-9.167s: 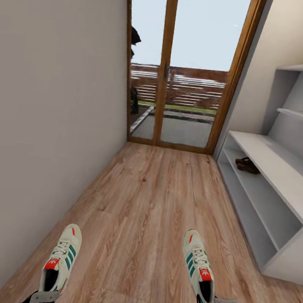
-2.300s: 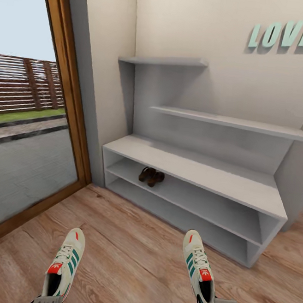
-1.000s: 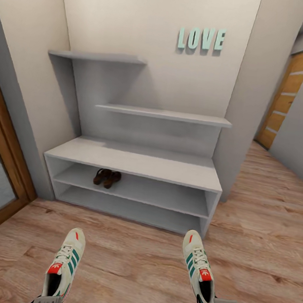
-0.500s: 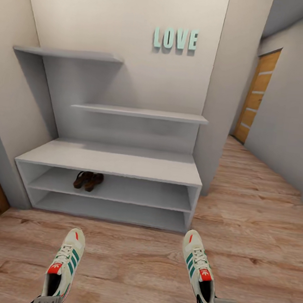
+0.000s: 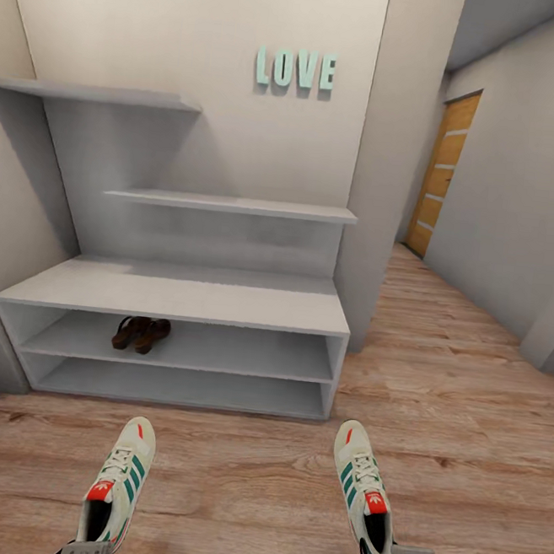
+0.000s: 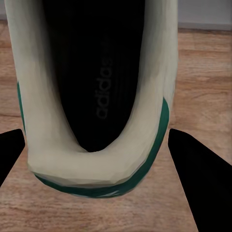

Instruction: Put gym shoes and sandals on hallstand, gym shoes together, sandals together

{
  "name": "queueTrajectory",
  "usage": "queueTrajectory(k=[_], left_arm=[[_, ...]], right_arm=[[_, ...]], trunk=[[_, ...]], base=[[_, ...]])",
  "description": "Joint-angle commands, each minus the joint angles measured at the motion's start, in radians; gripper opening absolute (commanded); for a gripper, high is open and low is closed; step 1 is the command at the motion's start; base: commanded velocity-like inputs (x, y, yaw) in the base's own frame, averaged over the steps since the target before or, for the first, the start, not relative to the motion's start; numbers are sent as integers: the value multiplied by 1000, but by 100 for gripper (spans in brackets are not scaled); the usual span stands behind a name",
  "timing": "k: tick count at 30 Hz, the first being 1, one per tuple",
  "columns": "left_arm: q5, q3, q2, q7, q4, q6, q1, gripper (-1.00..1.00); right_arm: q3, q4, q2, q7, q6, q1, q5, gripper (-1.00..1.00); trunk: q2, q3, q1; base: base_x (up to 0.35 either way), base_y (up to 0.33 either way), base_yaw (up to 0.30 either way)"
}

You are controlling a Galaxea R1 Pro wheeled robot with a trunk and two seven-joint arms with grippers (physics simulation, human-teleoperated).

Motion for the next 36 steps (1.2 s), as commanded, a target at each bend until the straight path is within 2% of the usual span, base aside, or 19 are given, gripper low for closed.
queueTrajectory(k=[1, 14, 23, 25, 29, 30, 32, 33, 36], left_arm=[[-3, 8, 0, -7, 0, -3, -1, -100], [-11, 8, -1, -6, 0, 2, -2, -100], [-14, 11, -7, 3, -3, 22, -18, -100], [-17, 10, -12, 3, -8, 40, -28, -100], [-29, 10, -21, 4, -13, 116, -83, -100], [-38, 10, -23, 5, -13, 159, -110, -100], [-48, 11, -25, 5, -14, 205, -139, -100], [-58, 11, -27, 5, -14, 253, -171, -100], [-80, 10, -42, 5, -15, 348, -239, -100]], right_arm=[[-6, 1, 0, -1, -3, -1, 8, -100], [-8, -2, -1, -8, -3, -1, 6, -100], [-16, -4, -17, -12, -4, -1, 4, -100], [-27, -4, -26, -12, -4, -1, 4, -100], [-81, -5, -48, -13, -4, -1, 3, -100], [-113, -6, -56, -12, -4, -1, 3, -100], [-147, -7, -63, -12, -3, -1, 3, -100], [-180, -7, -69, -12, -3, -1, 3, -100], [-236, -8, -83, -11, -3, -1, 4, -100]], trunk=[[0, -1, 0], [0, -1, 0], [0, -1, 0], [0, -1, 0], [0, -1, 0], [0, -1, 0], [0, -1, 0], [0, -1, 0], [0, -1, 0]], base=[[0, 0, -4], [0, 0, -1], [0, 0, 0], [0, 0, 0], [0, 0, 0], [0, 0, 0], [0, 0, 0], [0, 0, 0], [0, 0, 0]])
